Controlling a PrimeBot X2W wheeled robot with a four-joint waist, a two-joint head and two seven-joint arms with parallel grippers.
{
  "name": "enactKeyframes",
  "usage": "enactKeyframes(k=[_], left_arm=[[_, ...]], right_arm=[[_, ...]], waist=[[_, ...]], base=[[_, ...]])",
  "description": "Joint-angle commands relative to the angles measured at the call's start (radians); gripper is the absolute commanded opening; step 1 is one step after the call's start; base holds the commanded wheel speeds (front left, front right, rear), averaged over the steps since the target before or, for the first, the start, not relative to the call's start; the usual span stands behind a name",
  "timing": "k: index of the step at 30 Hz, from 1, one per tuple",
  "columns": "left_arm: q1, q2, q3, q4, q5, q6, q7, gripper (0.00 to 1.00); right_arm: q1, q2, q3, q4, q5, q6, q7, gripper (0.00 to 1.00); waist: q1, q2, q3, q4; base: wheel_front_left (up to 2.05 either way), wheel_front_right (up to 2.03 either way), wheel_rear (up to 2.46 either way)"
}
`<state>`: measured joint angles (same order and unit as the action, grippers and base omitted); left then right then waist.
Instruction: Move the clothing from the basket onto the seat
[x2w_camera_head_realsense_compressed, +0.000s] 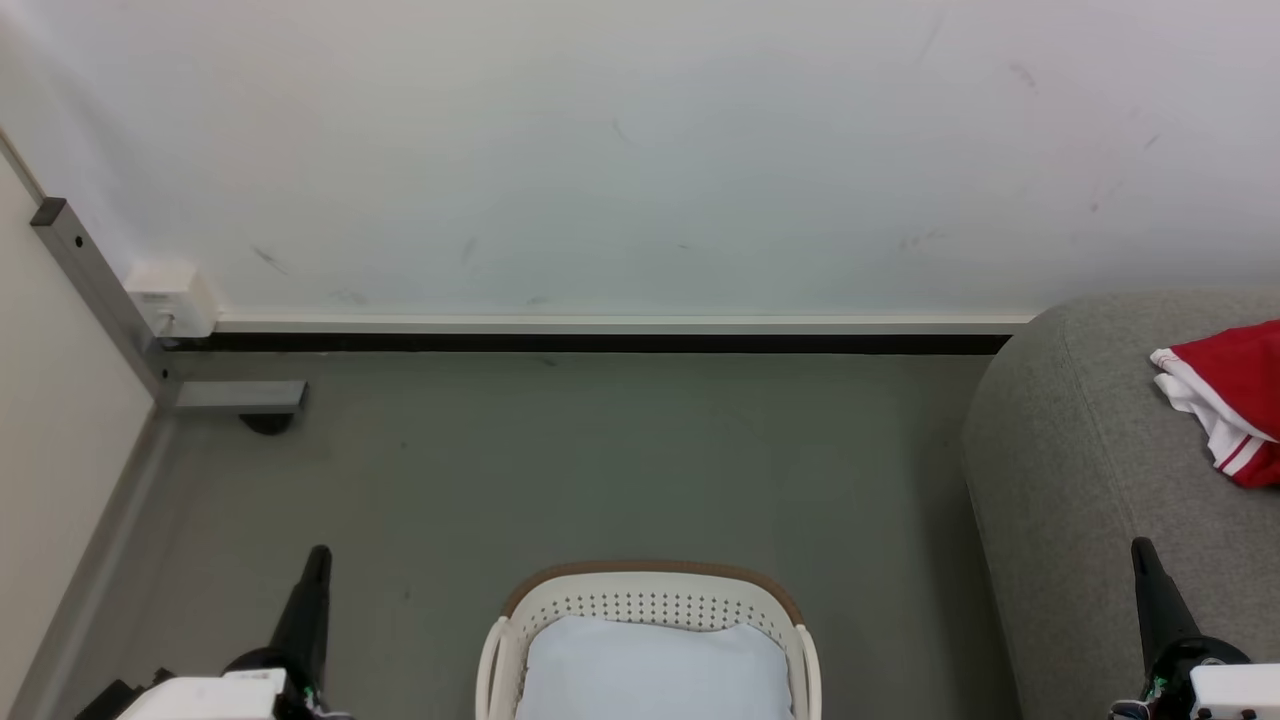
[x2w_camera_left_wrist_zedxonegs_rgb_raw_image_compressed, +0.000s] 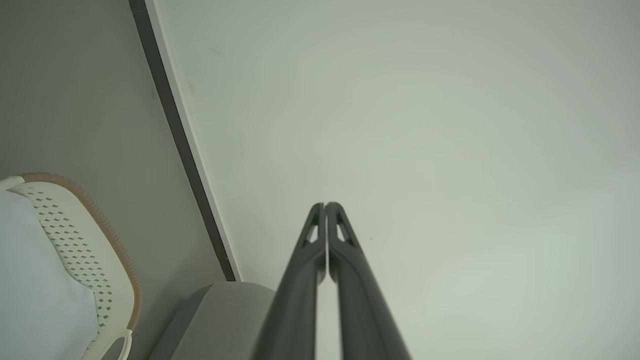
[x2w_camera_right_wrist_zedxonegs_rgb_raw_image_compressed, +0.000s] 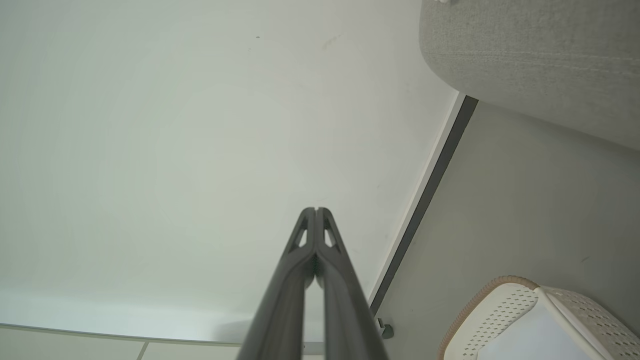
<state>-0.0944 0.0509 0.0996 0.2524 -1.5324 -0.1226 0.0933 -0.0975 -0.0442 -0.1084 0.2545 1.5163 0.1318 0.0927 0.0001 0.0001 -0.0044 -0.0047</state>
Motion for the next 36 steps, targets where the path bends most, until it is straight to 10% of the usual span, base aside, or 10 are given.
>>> enactKeyframes(k=[1, 36], left_arm=[[-0.013, 0.002, 0.009, -0.005, -0.027, -0.005, 0.006, 0.0], [-0.019, 0.0, 0.017, -0.009, -0.086, -0.011, 0.025, 0.0]], right_arm=[[-0.009, -0.01, -0.005, -0.008, 0.031, -0.002, 0.007, 0.0], [-0.018, -0.01, -0.008, -0.013, 0.097, -0.002, 0.025, 0.0]], waist=[[-0.0001, -0.0001, 0.001, 0.001], [-0.0001, -0.0001, 0.007, 0.005]], base=[[0.0, 0.0, 0.0], [0.0, 0.0, 0.0]])
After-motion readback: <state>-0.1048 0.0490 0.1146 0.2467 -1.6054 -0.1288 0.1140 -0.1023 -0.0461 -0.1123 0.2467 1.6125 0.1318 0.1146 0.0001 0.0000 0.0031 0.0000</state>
